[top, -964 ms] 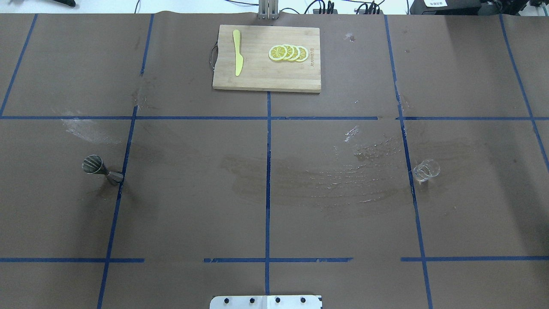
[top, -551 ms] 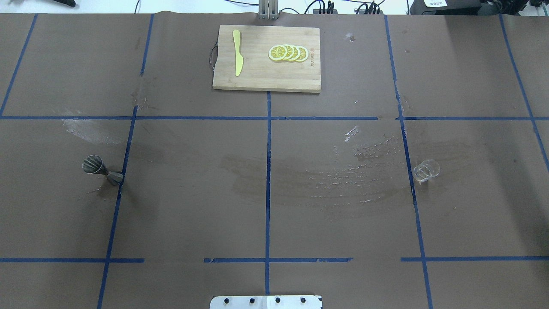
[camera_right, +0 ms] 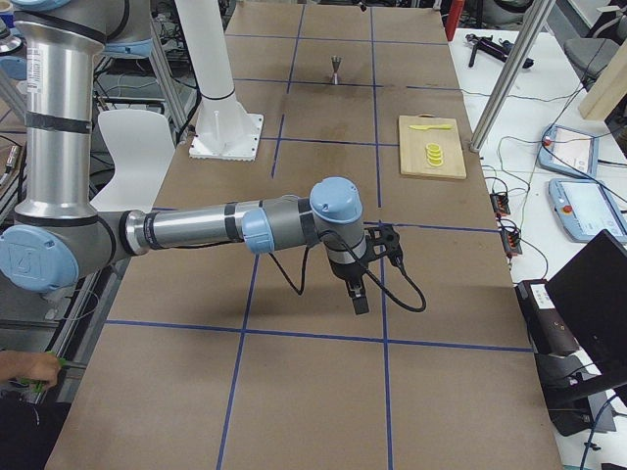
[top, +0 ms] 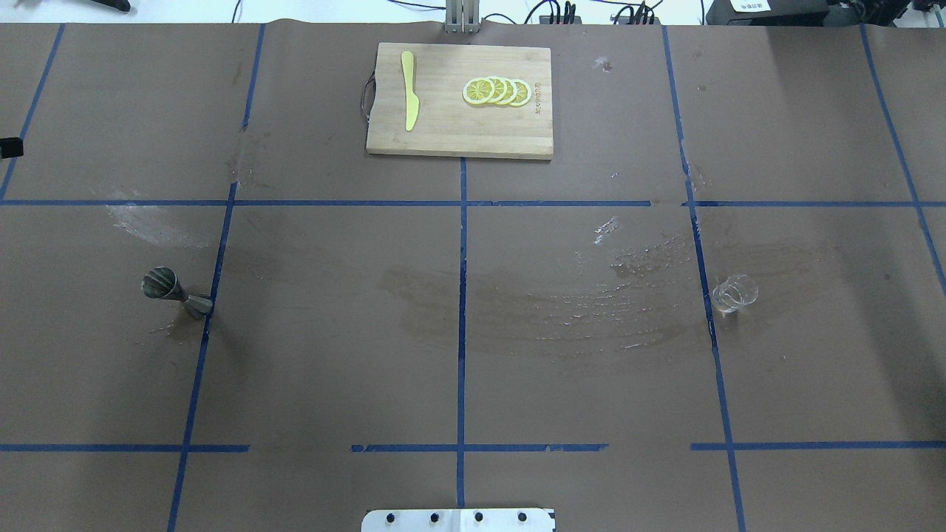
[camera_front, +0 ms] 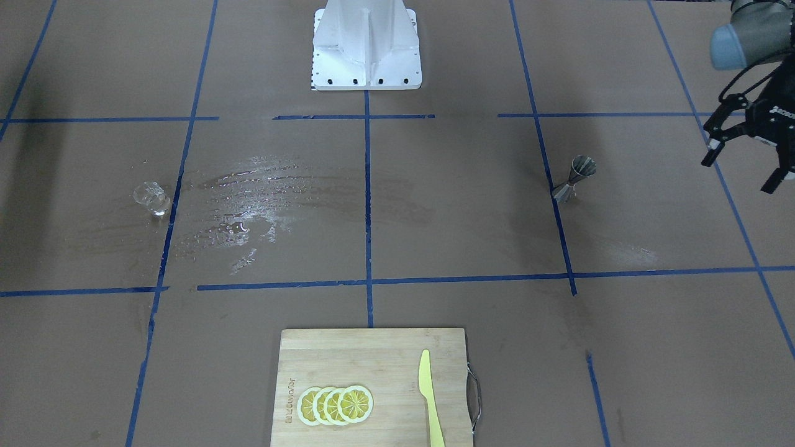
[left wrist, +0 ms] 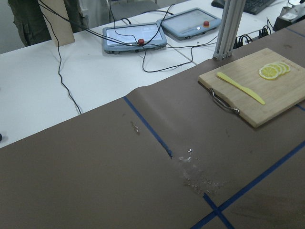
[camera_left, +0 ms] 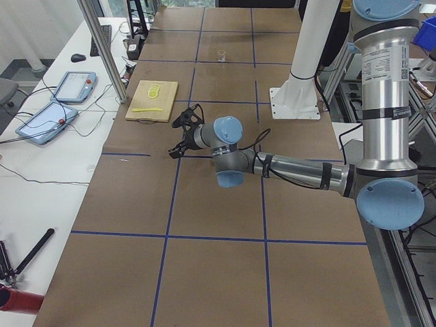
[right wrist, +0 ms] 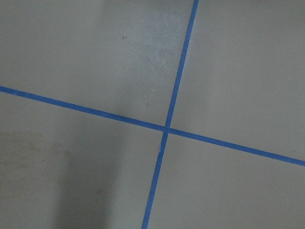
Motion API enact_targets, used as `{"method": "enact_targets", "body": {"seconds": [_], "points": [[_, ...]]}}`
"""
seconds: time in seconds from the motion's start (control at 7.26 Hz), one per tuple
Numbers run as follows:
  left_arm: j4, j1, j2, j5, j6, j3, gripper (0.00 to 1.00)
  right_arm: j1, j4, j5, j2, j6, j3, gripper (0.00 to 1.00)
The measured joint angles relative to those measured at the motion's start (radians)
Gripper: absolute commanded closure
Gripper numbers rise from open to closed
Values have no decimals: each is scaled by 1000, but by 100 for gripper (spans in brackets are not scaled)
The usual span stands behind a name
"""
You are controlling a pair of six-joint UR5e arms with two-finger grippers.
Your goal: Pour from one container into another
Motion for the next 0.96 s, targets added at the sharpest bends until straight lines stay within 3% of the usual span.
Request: {"method": "enact_targets", "body": {"seconds": [0.41,0.83,0.96], "points": [[-78,330,90,467,-156,-84,0,1,0,0,-4,0,-1,0],[-102,710,122,997,-275,-81,0,2,-1,0,-7,0,-3,0],[-101,803,122,1131,-303,-65,0,2,-1,0,-8,0,-4,0]]}}
